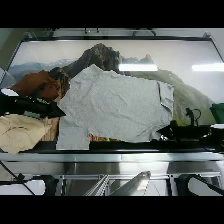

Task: Fold the shirts.

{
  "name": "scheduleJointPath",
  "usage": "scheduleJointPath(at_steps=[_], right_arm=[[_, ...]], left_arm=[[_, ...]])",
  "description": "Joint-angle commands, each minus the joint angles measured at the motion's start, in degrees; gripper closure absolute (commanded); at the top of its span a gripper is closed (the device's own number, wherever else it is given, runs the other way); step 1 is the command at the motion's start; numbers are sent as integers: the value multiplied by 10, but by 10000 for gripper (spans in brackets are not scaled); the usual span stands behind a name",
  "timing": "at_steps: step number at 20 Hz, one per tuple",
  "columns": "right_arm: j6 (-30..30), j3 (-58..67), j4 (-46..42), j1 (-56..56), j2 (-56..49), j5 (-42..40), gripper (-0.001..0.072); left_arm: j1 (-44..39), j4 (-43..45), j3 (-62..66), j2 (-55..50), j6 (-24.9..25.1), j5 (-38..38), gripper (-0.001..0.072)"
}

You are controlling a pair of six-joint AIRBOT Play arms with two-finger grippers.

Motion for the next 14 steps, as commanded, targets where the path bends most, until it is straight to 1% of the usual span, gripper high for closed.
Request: scheduleJointPath(at_steps=[1,2,3,5,7,9,12,14], right_arm=[[27,65,10,-62,52,124,696],[30,98,31,-87,82,142,697],[31,129,70,-108,112,151,697],[32,194,180,-148,164,153,697],[33,258,283,-172,196,153,697],[33,318,360,-185,217,153,697],[15,402,444,-200,246,132,697],[7,458,449,-226,264,110,697]], left_arm=[[58,-90,64,42,9,-102,694],[84,-127,83,69,13,-113,694],[112,-179,100,103,21,-118,693],[158,-271,132,165,28,-127,693],[189,-329,167,214,28,-142,692],[210,-368,203,255,28,-151,692],[258,-453,269,303,28,-161,692],[306,-506,326,320,28,-162,692]])
